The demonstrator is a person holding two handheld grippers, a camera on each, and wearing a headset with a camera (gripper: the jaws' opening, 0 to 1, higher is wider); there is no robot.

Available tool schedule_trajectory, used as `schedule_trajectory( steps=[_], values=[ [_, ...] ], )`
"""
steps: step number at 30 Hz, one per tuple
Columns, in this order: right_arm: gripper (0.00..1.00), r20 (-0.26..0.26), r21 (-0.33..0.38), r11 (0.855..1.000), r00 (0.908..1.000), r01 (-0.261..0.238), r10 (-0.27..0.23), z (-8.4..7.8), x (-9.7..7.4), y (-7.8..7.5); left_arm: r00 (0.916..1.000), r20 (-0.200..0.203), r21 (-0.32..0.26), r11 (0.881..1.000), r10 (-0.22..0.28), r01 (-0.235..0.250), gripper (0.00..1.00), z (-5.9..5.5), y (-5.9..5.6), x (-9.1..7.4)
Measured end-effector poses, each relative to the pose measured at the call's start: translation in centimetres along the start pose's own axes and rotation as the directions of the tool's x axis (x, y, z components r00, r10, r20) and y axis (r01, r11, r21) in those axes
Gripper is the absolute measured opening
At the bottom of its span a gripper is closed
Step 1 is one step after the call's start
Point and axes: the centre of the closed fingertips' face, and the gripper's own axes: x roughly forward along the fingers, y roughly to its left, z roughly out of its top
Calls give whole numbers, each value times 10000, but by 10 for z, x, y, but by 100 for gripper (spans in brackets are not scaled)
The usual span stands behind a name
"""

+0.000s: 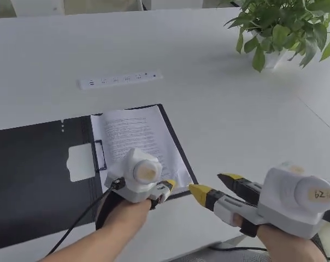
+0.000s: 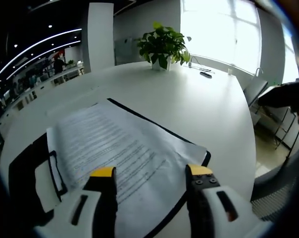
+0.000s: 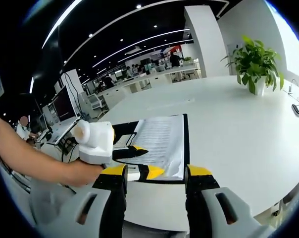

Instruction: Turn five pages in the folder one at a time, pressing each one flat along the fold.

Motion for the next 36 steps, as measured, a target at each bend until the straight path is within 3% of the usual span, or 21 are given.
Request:
schedule_trajectory(
  steps=[4,9,12,20,22,26,36],
  values=[
    [45,-61,32,10000,10000,46,-45,-1,1,-2,9999,108,286,9995,115,-118,55,-4,-2,5],
    [45,-89,61,10000,9999,62,-62,-1,3,-3,9971,752,525,9986,-127,88,49,-4,-5,5],
    [45,-136,77,10000,9999,52,-51,-2,6,-3,9902,1349,628,9976,-367,284,46,-4,-7,4],
    [45,-331,9,10000,9994,-91,91,-3,16,0,9777,2010,531,9973,-602,505,36,-7,0,4],
    [45,-345,-33,9999,9993,-114,113,-2,18,1,9767,2054,615,9968,-623,507,35,-5,-1,4],
    [45,-435,-113,9998,9989,-183,177,-1,23,3,9736,2158,712,9957,-740,599,22,-4,-7,2],
    [43,-815,-70,9995,9962,-314,308,-6,41,0,9720,2248,357,9975,-679,614,15,-3,-5,0]
  ],
)
